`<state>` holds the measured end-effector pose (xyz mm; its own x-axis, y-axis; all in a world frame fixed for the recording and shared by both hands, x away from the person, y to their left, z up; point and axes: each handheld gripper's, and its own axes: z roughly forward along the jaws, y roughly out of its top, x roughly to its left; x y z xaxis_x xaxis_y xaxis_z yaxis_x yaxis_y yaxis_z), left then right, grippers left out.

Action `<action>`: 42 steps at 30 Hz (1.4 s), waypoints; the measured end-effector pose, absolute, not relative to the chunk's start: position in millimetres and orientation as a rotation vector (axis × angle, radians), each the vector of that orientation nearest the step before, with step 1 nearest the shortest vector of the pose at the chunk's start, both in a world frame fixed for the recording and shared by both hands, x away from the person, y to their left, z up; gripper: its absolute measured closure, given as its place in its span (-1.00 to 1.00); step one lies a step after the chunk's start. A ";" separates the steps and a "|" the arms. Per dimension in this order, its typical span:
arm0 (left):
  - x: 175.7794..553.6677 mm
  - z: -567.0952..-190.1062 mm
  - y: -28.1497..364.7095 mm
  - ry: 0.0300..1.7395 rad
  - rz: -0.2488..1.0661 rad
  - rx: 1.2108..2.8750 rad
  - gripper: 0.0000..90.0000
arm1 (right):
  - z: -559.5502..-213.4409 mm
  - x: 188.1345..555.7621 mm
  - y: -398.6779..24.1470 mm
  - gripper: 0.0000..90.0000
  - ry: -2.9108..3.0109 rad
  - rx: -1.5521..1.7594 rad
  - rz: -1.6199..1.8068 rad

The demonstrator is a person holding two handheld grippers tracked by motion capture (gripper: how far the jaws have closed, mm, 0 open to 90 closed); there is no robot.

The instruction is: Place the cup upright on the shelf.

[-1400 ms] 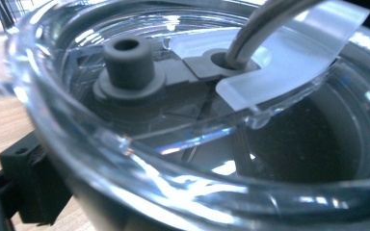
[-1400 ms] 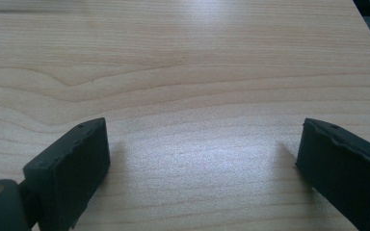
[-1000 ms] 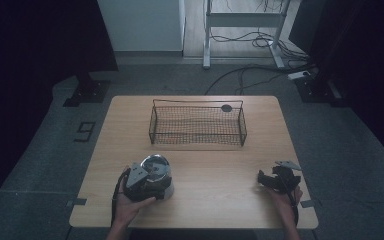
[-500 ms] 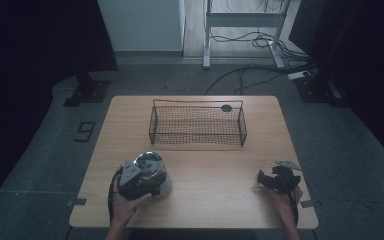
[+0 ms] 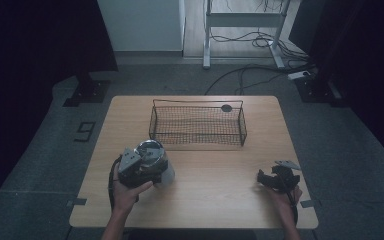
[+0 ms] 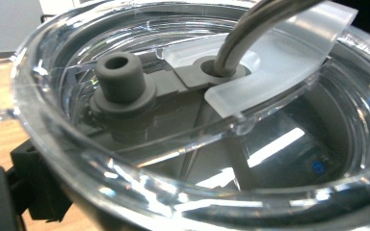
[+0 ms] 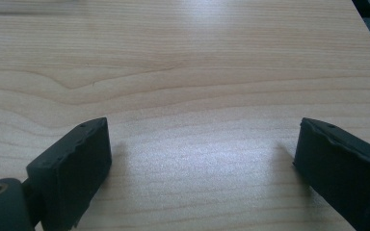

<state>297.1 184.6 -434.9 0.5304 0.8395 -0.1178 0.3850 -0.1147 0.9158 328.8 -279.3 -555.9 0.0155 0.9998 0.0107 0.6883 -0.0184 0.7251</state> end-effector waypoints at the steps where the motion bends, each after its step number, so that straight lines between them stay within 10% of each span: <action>1: 297.1 -434.9 184.6 1.036 0.539 1.717 -0.91 | -556.0 328.8 -279.2 -0.88 1.725 1.761 0.753; 42: 340.2 -394.2 166.9 1.028 0.569 1.748 -0.91 | -556.0 327.8 -278.9 -0.86 1.719 1.762 0.754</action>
